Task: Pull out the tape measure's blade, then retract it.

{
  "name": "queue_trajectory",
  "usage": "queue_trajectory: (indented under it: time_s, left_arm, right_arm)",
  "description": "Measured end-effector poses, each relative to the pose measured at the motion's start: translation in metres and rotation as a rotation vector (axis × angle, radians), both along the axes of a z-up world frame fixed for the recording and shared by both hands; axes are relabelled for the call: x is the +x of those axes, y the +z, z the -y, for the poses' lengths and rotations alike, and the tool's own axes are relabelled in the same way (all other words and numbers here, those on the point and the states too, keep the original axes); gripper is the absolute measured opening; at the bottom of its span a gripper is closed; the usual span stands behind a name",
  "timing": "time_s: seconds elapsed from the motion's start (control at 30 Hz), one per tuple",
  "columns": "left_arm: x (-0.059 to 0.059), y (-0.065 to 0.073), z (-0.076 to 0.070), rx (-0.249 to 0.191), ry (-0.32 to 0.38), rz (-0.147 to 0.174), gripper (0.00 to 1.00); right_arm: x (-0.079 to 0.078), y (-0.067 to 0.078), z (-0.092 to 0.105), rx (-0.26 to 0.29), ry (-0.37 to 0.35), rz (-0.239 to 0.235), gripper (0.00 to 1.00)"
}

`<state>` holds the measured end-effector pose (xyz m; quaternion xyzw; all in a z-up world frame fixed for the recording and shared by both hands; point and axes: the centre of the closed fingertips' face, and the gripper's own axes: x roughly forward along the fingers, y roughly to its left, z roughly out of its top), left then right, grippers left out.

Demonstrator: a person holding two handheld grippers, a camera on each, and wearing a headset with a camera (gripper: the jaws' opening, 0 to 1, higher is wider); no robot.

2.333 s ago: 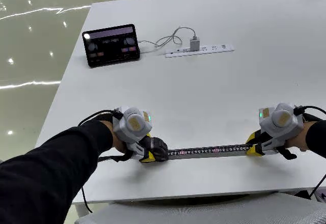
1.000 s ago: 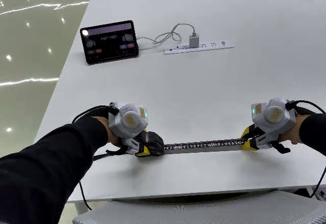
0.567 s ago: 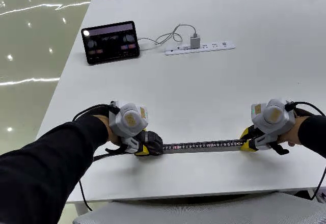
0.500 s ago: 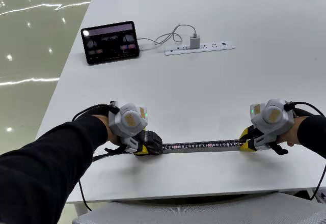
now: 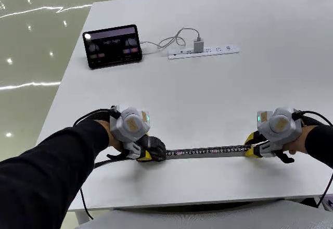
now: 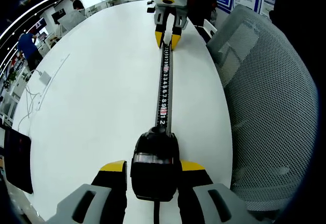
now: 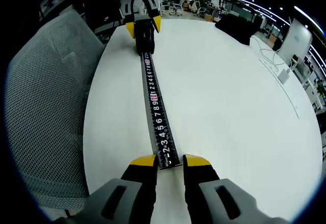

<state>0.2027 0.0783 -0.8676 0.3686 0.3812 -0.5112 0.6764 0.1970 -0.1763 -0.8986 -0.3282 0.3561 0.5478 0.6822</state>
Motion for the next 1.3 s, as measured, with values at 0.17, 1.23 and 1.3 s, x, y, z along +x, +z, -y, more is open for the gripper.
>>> queue_trajectory:
  time_s: [0.17,1.23,1.3]
  left_arm:
    - [0.014,0.011,-0.004,-0.070,0.124,0.027,0.50]
    - [0.003,0.031,-0.048,-0.438,0.673,0.096,1.00]
    - [0.003,0.031,-0.051,-0.461,0.697,0.097,1.00]
  right_arm:
    - [0.006,0.013,0.001,0.056,-0.068,0.030,0.30]
    - [-0.004,0.040,0.030,0.194,-0.357,0.080,0.68]
    - [-0.005,0.042,0.033,0.220,-0.398,0.088,0.72]
